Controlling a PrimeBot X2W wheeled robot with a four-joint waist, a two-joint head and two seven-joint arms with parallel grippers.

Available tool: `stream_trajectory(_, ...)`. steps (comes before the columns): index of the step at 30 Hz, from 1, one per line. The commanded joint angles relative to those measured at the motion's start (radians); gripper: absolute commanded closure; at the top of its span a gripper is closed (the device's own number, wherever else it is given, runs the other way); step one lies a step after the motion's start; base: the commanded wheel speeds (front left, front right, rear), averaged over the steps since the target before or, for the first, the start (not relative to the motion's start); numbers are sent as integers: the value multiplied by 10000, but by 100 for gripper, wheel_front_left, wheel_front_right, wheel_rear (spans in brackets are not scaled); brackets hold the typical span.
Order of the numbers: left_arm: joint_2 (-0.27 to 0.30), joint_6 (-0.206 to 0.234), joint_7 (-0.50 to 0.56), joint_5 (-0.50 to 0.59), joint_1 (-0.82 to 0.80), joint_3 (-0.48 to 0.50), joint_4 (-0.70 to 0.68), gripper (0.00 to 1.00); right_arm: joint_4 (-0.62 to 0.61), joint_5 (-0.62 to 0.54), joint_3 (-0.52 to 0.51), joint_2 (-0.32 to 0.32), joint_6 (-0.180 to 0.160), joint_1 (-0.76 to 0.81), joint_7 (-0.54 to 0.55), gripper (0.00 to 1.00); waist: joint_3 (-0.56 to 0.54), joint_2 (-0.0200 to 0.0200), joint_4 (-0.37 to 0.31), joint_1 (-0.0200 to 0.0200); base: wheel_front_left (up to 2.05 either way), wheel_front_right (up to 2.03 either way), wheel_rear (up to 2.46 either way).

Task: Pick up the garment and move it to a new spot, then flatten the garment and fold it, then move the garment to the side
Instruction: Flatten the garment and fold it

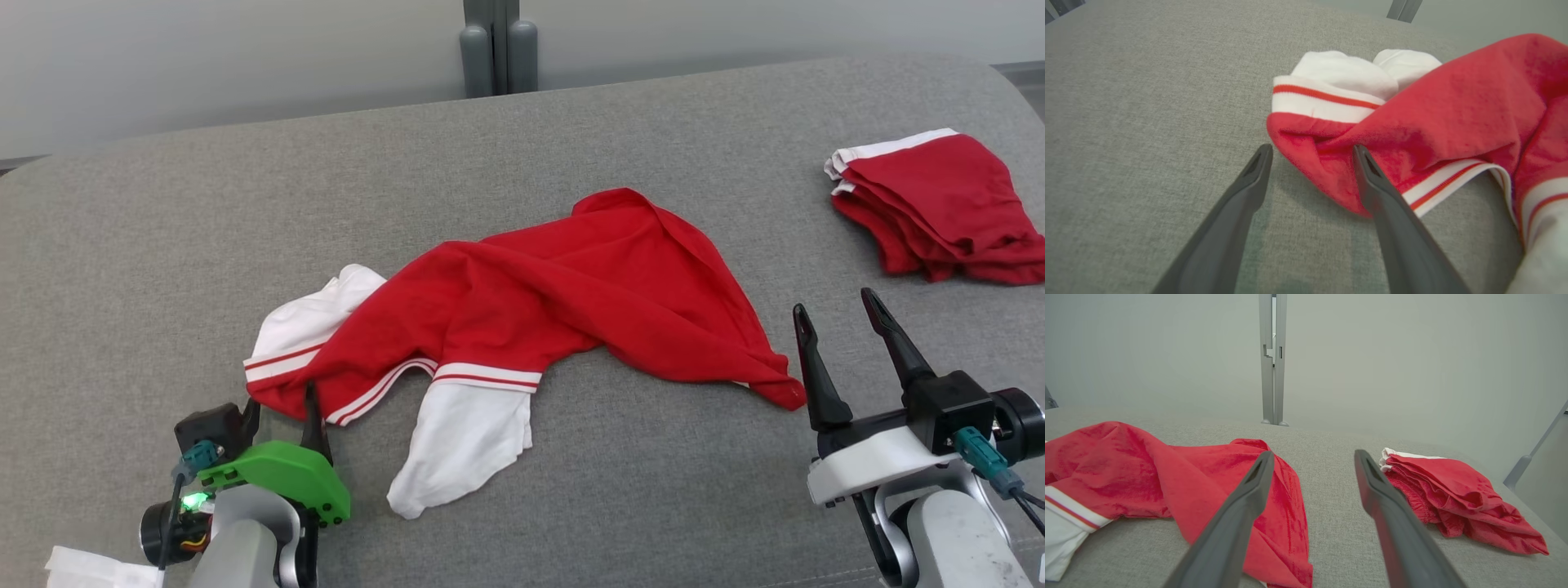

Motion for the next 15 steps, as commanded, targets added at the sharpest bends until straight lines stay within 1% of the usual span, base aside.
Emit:
stream_trajectory(1, 99, -94, -72, -91, -321, 49, 206, 53, -57, 7, -7, -9, -16, -75, -24, 0, 158, 0, -131, 0, 0, 0, 0)
stream_trajectory(2, 118, -125, -111, -112, -427, 47, 321, 87, -84, 1, -26, -3, -16, -94, -24, 0, 183, 0, -145, 0, 0, 0, 0)
stream_trajectory(3, 135, -179, -147, -128, -557, 50, 463, 100, -100, -16, -44, 12, -16, -104, -24, 0, 214, 0, -160, 0, 0, 0, 0)
stream_trajectory(7, 253, -326, -363, 26, -1099, -28, 599, 100, -291, -79, -121, 88, -16, -150, -24, 0, 388, 0, -172, 0, 0, 0, 0)
stream_trajectory(10, 448, -390, -495, 242, -1676, -175, 407, 100, -499, -115, -124, 208, -16, -150, -26, 0, 599, 0, -168, 0, 0, 0, 0)
stream_trajectory(15, 989, -568, -420, 733, -3072, -475, 97, 100, -739, -70, -53, 421, -16, -261, -24, 0, 1065, 0, -259, 0, 0, 0, 0)
